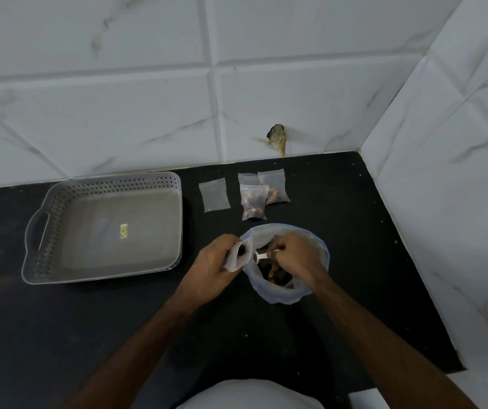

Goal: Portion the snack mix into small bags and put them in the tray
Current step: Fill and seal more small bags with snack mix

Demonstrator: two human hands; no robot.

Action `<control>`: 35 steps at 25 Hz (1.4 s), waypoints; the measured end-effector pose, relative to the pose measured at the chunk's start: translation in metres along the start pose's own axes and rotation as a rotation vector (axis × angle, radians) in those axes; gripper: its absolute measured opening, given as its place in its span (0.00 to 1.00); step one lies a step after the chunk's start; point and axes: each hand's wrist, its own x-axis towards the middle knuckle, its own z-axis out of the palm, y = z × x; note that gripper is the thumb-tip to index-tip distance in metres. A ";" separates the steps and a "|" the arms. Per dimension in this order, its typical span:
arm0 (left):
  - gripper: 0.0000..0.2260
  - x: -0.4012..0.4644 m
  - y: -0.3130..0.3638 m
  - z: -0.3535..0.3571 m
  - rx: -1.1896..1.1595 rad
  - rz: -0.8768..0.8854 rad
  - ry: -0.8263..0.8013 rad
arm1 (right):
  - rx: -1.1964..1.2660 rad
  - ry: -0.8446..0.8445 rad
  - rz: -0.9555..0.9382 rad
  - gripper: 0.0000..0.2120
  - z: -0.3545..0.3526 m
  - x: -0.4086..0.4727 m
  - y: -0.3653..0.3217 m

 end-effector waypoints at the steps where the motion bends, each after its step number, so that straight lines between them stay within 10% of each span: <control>1: 0.15 0.000 0.000 0.000 0.000 -0.001 0.005 | 0.065 -0.012 0.007 0.07 0.000 -0.002 -0.002; 8: 0.12 -0.005 0.001 -0.003 -0.009 0.038 0.025 | 0.503 -0.143 0.192 0.06 -0.010 -0.013 -0.002; 24: 0.09 0.002 0.022 0.001 -0.055 -0.098 0.086 | 0.783 -0.094 -0.047 0.08 -0.077 -0.094 -0.012; 35: 0.10 0.006 0.047 -0.002 -0.320 -0.182 0.102 | 0.209 0.195 -0.476 0.05 -0.058 -0.115 -0.059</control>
